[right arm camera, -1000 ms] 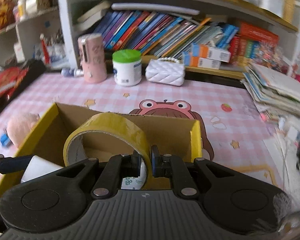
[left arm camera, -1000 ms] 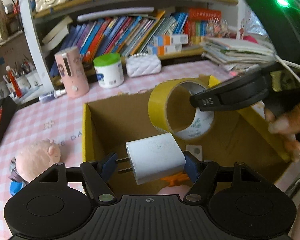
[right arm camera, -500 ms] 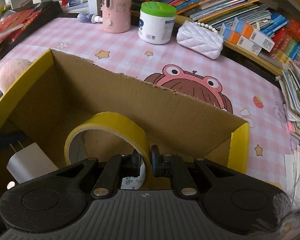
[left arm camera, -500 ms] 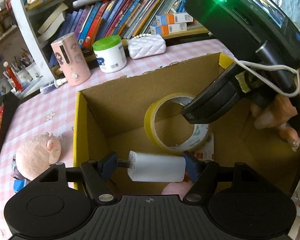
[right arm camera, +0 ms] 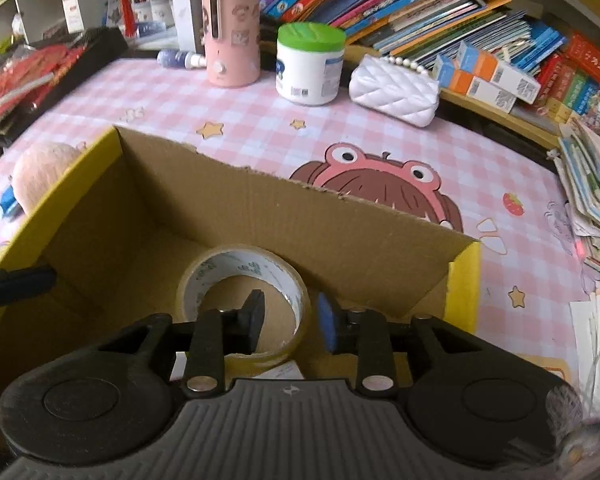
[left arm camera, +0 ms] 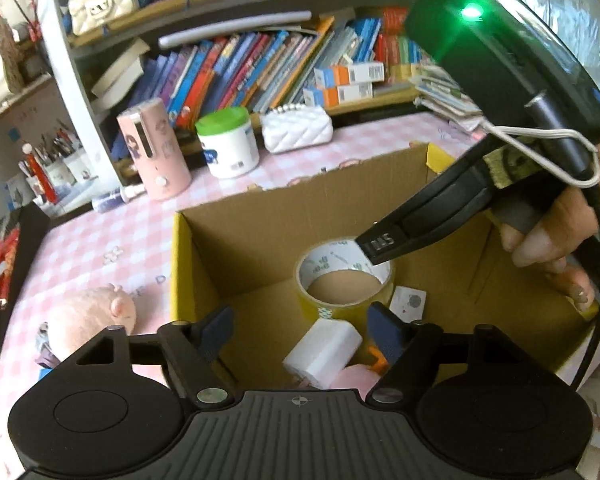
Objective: Organize objects
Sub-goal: 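Open both tools to release the charger and tape roll into the box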
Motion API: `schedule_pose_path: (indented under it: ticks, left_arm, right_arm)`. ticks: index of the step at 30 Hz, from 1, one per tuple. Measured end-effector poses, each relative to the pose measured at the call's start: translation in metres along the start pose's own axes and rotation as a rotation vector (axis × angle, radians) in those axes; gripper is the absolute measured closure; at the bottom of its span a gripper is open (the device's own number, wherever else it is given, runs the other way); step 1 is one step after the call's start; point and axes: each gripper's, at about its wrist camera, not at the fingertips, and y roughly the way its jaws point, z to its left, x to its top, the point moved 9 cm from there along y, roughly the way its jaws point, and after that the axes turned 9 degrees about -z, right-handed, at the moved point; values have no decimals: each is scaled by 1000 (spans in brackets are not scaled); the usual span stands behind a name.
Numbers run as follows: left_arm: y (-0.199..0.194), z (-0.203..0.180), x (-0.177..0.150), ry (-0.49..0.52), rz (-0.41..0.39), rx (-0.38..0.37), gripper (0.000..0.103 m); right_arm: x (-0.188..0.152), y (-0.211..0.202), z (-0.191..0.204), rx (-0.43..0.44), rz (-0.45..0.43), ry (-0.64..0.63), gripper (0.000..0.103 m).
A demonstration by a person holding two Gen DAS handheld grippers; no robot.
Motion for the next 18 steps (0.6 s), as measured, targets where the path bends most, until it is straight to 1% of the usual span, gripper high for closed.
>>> schedule_pose_path:
  ticks: [3, 7, 10, 12, 13, 15, 18]
  left_arm:
    - [-11, 5, 3, -6, -32, 6, 23]
    - [-29, 14, 5, -26, -71, 22, 18]
    - [-42, 25, 5, -56, -97, 33, 18]
    - [-52, 32, 3, -77, -114, 47, 14]
    - [-57, 35, 2, -86, -127, 54, 13]
    - [-67, 42, -1, -100, -151, 64, 12]
    - [-81, 51, -6, -114, -173, 69, 9]
  right_arm:
    - [3, -15, -1, -12, -38, 27, 74]
    - [6, -40, -1, -35, -106, 81, 72]
    - [7, -61, 2, -70, -166, 118, 67]
    - [6, -77, 4, -111, -213, 135, 62]
    - [5, -86, 5, -134, -242, 147, 61]
    - [3, -104, 8, -180, -299, 173, 54]
    - [-4, -131, 11, -242, -371, 213, 50]
